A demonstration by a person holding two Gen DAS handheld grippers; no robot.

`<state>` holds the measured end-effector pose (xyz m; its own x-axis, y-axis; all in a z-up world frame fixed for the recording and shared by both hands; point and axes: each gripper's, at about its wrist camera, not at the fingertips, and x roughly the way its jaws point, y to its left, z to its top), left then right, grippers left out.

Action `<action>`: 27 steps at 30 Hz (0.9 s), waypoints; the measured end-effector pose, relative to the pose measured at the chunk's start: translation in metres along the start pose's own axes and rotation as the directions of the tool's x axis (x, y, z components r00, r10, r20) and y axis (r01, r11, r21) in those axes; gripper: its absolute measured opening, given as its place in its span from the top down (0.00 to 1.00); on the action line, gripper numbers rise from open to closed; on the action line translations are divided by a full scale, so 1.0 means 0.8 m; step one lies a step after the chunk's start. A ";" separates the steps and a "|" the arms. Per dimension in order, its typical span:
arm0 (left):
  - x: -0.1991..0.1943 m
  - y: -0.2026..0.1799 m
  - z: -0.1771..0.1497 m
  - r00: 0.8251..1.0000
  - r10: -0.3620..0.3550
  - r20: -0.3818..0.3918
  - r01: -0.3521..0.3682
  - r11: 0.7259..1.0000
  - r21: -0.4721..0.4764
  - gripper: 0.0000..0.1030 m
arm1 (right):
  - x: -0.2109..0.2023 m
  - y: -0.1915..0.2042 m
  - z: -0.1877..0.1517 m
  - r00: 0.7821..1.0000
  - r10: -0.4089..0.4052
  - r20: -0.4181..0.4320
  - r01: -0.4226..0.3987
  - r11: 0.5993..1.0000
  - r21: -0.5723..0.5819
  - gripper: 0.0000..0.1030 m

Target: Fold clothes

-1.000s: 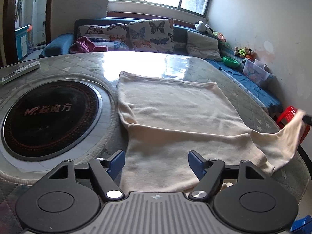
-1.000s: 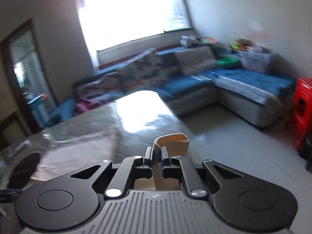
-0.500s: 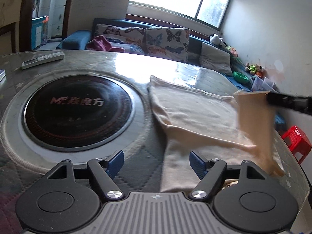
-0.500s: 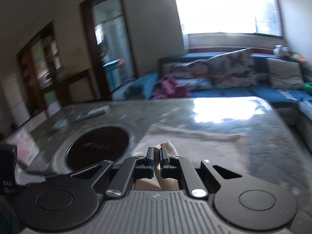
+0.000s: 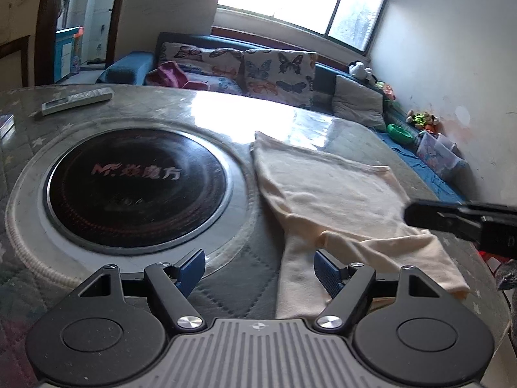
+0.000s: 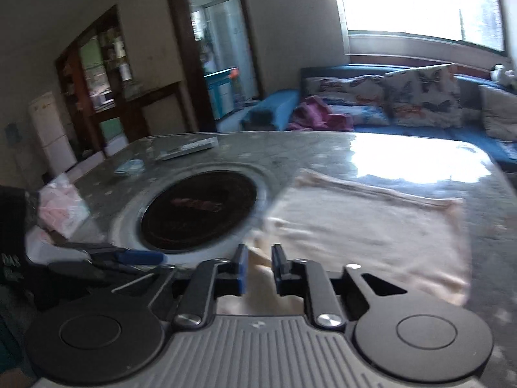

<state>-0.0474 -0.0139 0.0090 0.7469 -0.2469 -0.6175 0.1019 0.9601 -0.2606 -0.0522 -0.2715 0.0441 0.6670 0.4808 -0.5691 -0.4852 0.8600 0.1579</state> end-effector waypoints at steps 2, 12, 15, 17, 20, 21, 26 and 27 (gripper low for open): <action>0.003 -0.010 0.001 1.000 -0.018 0.001 0.018 1.000 0.018 0.27 | -0.012 -0.023 -0.012 0.997 -0.071 -0.009 0.071 0.997 0.004 0.81; 0.036 -0.076 0.003 0.992 -0.114 -0.052 0.120 0.981 0.155 0.65 | -0.037 -0.105 -0.077 0.974 -0.207 -0.092 0.216 0.971 0.101 0.81; 0.046 -0.095 0.004 0.989 -0.132 -0.065 0.143 0.970 0.195 0.68 | -0.031 -0.113 -0.086 0.967 -0.227 -0.115 0.239 0.966 0.103 0.81; 0.052 -0.102 0.005 0.988 -0.138 -0.075 0.151 0.965 0.214 0.68 | -0.032 -0.119 -0.087 0.963 -0.237 -0.126 0.251 0.961 0.114 0.81; 0.064 -0.110 0.007 0.985 -0.144 -0.093 0.162 0.959 0.234 0.68 | -0.037 -0.122 -0.078 0.966 -0.240 -0.094 0.250 0.962 0.110 0.81; 0.068 -0.113 0.007 0.985 -0.142 -0.099 0.162 0.957 0.239 0.68 | -0.037 -0.123 -0.073 0.968 -0.236 -0.082 0.245 0.963 0.110 0.81; 0.081 -0.115 0.004 0.985 -0.129 -0.117 0.156 0.954 0.258 0.68 | -0.017 -0.118 -0.054 0.980 -0.194 -0.052 0.198 0.976 0.091 0.81; 0.083 -0.114 0.004 0.985 -0.126 -0.119 0.153 0.953 0.261 0.68 | -0.009 -0.118 -0.054 0.980 -0.190 -0.059 0.195 0.977 0.085 0.81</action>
